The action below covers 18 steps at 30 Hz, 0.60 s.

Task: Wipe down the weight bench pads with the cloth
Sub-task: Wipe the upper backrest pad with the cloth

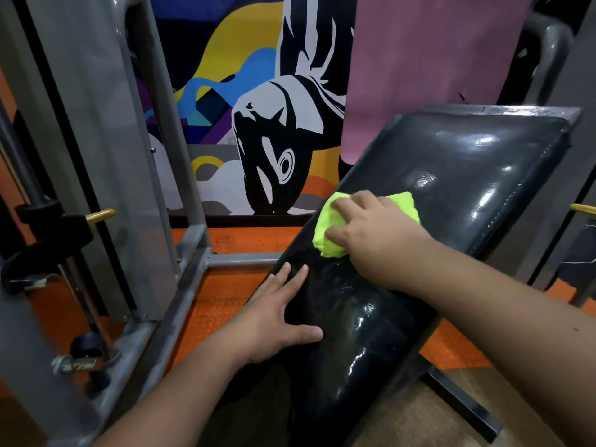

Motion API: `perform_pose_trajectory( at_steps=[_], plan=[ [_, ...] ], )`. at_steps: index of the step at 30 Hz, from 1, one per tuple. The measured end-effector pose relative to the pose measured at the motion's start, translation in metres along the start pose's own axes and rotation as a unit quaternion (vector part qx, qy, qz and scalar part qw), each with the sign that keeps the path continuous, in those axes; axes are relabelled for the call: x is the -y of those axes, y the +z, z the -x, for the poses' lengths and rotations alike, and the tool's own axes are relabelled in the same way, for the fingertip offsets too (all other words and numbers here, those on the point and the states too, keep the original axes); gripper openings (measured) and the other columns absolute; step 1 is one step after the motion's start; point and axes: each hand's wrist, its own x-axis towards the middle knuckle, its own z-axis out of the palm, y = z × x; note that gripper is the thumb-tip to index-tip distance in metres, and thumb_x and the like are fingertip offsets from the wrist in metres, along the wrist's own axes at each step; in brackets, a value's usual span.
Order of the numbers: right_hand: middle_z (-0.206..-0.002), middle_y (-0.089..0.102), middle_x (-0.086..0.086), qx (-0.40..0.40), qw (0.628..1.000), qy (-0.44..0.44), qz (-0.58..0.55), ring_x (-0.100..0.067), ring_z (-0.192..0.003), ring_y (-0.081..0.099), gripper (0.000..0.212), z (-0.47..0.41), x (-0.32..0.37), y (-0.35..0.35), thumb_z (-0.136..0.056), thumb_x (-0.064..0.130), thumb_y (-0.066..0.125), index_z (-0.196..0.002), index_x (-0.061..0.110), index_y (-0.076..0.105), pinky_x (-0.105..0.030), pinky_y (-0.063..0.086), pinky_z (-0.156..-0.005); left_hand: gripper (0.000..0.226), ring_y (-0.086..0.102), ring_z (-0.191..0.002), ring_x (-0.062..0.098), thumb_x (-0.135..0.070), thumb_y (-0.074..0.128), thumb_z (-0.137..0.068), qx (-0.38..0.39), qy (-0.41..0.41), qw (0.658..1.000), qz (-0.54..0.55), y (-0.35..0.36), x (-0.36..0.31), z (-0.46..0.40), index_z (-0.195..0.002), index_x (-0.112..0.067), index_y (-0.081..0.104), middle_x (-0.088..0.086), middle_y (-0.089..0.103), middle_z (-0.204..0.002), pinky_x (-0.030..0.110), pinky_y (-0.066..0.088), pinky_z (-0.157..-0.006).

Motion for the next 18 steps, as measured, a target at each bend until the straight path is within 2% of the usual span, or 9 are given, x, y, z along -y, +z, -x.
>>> perform_pose_trajectory(
  at_steps=[3,5,7,9,10,13,15,18],
  plan=[
    [-0.131,0.048,-0.01,-0.035,0.999,0.023,-0.023,-0.033,-0.107,0.048,0.052,0.006,-0.01,0.001,-0.082,0.024,0.056,-0.134,0.028,0.053,-0.042,0.045,-0.081,0.109,-0.014,-0.151,0.002,-0.063,0.077,-0.074,0.004,0.002,1.0,-0.002,0.001,0.0,0.0,-0.152,-0.061,0.001,-0.027,-0.016,-0.163,0.044,0.007,-0.127],
    [-0.134,0.043,-0.01,-0.036,0.998,0.044,-0.026,-0.032,-0.109,0.046,0.055,0.003,-0.009,-0.004,-0.084,0.031,0.053,-0.139,0.028,0.048,-0.042,0.042,-0.082,0.109,-0.014,-0.151,0.002,-0.064,0.076,-0.073,0.001,0.003,1.0,-0.001,0.002,0.002,-0.001,-0.151,-0.061,0.001,-0.027,-0.016,-0.163,0.044,0.007,-0.127],
    [-0.134,0.041,-0.006,-0.03,0.999,0.039,-0.019,-0.03,-0.115,0.041,0.042,0.0,-0.001,-0.001,-0.09,0.05,0.045,-0.125,0.03,0.057,-0.044,0.039,-0.09,0.108,-0.014,-0.151,0.002,-0.065,0.076,-0.072,-0.003,0.005,1.0,0.0,0.002,0.003,-0.002,-0.151,-0.062,0.002,-0.027,-0.015,-0.163,0.043,0.007,-0.127],
    [-0.127,0.046,-0.003,-0.04,0.998,0.05,-0.015,-0.029,-0.115,0.041,0.053,-0.002,0.003,-0.002,-0.091,0.07,0.034,-0.115,0.033,0.062,-0.046,0.037,-0.092,0.108,-0.014,-0.151,0.002,-0.065,0.076,-0.073,-0.003,0.006,1.0,0.0,0.002,0.004,-0.002,-0.151,-0.061,0.002,-0.027,-0.015,-0.163,0.043,0.007,-0.127],
    [-0.125,0.047,-0.003,-0.049,0.996,0.068,-0.017,-0.029,-0.114,0.041,0.055,-0.004,0.002,-0.003,-0.091,0.072,0.032,-0.115,0.033,0.062,-0.047,0.036,-0.091,0.108,-0.014,-0.151,0.002,-0.065,0.076,-0.073,-0.002,0.006,1.0,-0.001,0.001,0.003,-0.002,-0.151,-0.061,0.002,-0.027,-0.015,-0.163,0.043,0.007,-0.127],
    [-0.121,0.046,-0.008,-0.07,0.994,0.08,-0.005,-0.032,-0.106,0.042,0.042,-0.008,0.004,0.001,-0.092,0.061,0.047,-0.117,0.029,0.059,-0.044,0.033,-0.08,0.108,-0.015,-0.151,0.003,-0.064,0.076,-0.074,0.001,0.003,1.0,-0.009,0.001,0.001,-0.002,-0.152,-0.059,0.001,-0.025,-0.016,-0.163,0.042,0.006,-0.127],
    [-0.109,0.051,-0.011,-0.081,0.996,0.046,0.006,-0.033,-0.093,0.045,0.029,-0.007,0.007,0.004,-0.085,0.047,0.063,-0.102,0.024,0.066,-0.04,0.028,-0.068,0.108,-0.015,-0.151,0.003,-0.064,0.076,-0.074,0.004,-0.001,1.0,-0.007,0.0,0.0,0.0,-0.152,-0.06,0.001,-0.026,-0.016,-0.163,0.042,0.006,-0.126],
    [-0.094,0.053,-0.014,-0.11,0.992,0.066,-0.008,-0.032,-0.078,0.047,0.023,-0.007,-0.002,0.006,-0.07,0.033,0.076,-0.085,0.019,0.067,-0.037,0.025,-0.06,0.108,-0.015,-0.151,0.003,-0.063,0.076,-0.075,0.002,0.0,1.0,-0.004,0.001,-0.002,0.001,-0.152,-0.06,0.001,-0.027,-0.017,-0.162,0.043,0.006,-0.126]
  ],
)
